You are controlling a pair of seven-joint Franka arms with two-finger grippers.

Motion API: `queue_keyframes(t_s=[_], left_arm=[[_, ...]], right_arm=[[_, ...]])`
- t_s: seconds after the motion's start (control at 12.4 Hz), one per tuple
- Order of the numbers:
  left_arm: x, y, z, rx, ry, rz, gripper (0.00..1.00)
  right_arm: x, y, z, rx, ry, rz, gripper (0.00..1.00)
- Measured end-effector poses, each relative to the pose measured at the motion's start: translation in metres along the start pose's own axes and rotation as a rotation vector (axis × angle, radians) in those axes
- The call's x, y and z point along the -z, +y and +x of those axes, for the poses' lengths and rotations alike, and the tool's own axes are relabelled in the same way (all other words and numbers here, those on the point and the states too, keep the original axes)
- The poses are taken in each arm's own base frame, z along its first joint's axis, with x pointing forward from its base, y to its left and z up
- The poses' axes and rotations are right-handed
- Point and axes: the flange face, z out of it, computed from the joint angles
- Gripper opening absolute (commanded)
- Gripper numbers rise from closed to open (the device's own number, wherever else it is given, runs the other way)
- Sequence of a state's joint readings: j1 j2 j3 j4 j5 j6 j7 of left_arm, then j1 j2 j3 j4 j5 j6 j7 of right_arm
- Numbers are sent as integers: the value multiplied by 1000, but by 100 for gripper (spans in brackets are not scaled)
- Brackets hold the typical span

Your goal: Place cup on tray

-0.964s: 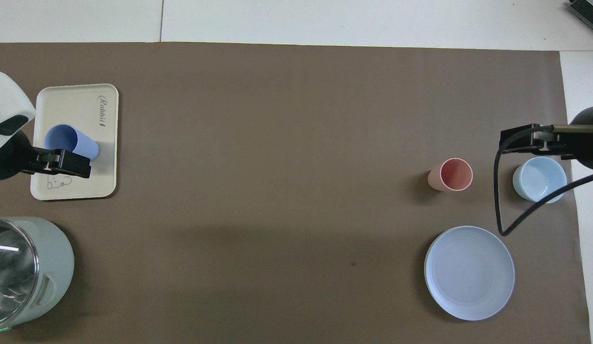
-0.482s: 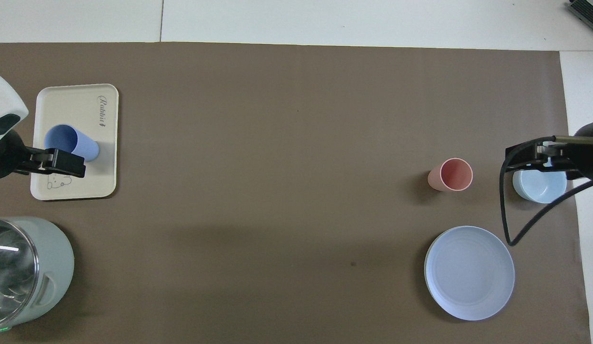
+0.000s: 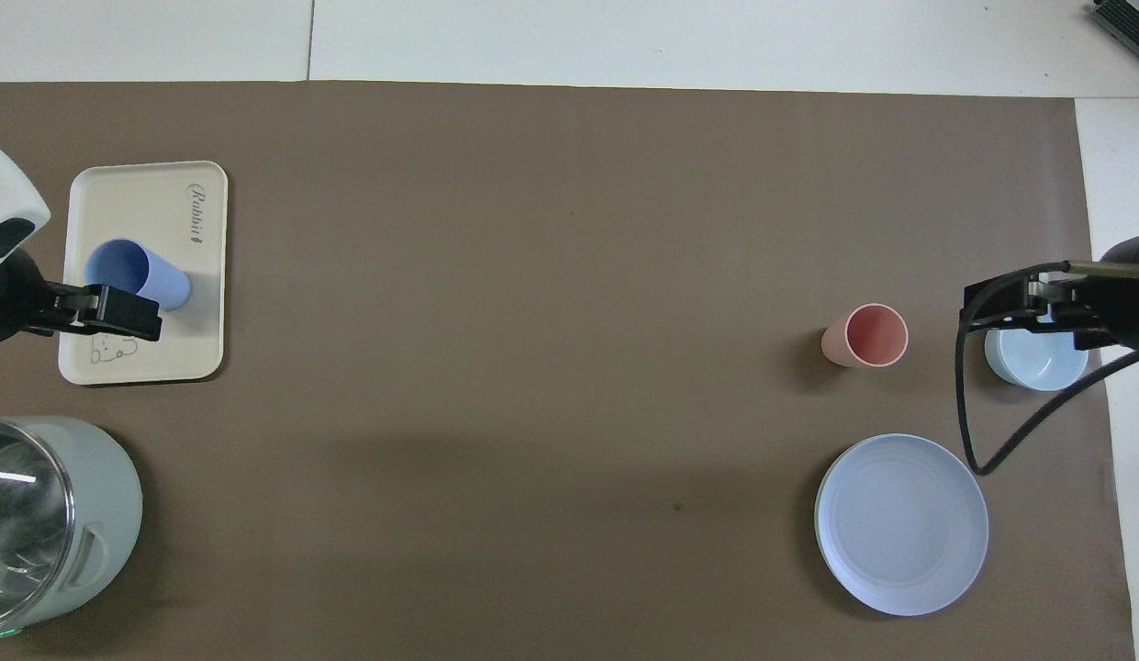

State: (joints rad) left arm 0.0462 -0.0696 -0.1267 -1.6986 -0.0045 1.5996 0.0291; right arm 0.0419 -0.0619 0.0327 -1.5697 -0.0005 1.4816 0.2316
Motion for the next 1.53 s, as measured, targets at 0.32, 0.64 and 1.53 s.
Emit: queue_keyframes(t_s=[0.32,0.64,1.53], left_arm=[[0,0,0,0,0,0,100],[0,0,0,0,0,0,100],[0,0,0,0,0,0,100]], right_arm=[[1,4,-2,-8,-2,13,100],[-3,2,-2,-5,-6,13,100],[-5,5,0,23,6,12,100]])
